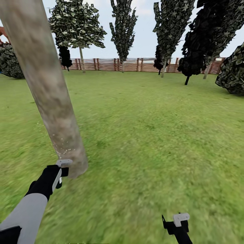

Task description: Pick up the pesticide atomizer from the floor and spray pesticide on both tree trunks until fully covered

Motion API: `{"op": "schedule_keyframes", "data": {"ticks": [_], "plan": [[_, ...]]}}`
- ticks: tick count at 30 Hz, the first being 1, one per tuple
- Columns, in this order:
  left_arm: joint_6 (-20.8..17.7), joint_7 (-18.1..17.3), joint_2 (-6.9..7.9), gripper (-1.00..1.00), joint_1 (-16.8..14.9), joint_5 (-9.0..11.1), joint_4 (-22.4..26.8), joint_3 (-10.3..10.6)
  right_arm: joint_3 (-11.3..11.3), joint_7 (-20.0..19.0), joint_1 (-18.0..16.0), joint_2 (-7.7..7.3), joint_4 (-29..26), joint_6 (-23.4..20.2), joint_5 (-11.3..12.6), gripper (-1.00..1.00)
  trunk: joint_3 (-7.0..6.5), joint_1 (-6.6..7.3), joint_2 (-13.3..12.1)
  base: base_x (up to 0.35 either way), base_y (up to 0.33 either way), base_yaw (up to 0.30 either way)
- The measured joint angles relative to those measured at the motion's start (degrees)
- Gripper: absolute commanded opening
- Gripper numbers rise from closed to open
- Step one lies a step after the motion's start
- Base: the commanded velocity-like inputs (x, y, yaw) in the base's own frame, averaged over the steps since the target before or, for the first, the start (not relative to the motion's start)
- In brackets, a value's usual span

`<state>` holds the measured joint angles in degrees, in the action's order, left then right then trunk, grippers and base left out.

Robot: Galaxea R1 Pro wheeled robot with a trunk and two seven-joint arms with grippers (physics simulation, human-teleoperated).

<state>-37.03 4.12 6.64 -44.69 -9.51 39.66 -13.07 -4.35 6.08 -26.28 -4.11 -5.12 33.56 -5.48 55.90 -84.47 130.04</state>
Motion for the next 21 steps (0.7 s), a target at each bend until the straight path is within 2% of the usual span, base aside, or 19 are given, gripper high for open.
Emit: {"op": "schedule_keyframes", "data": {"ticks": [7, 15, 21], "plan": [[0.0, 0.0, -0.10, -1.00, -0.1, 0.0, 0.0, 0.0, 0.0, 0.0, 0.0, -0.01, 0.0, 0.1, 0.0, 1.00, 0.00, 0.01, 0.0, 0.037, -0.274, 0.029], [0.0, 0.0, -0.10, -1.00, -0.3, 0.0, 0.0, 0.0, 0.0, 0.0, 0.0, -0.01, -0.1, 0.0, 0.0, 1.00, 0.00, 0.02, 0.0, 0.158, -0.265, 0.002], [0.0, 0.0, -0.09, -1.00, -0.2, -0.1, -0.1, 0.0, 0.0, 0.0, 0.0, 0.00, -0.1, 0.0, 0.0, 1.00, 0.00, 0.02, 0.0, 0.173, -0.260, 0.210]]}}
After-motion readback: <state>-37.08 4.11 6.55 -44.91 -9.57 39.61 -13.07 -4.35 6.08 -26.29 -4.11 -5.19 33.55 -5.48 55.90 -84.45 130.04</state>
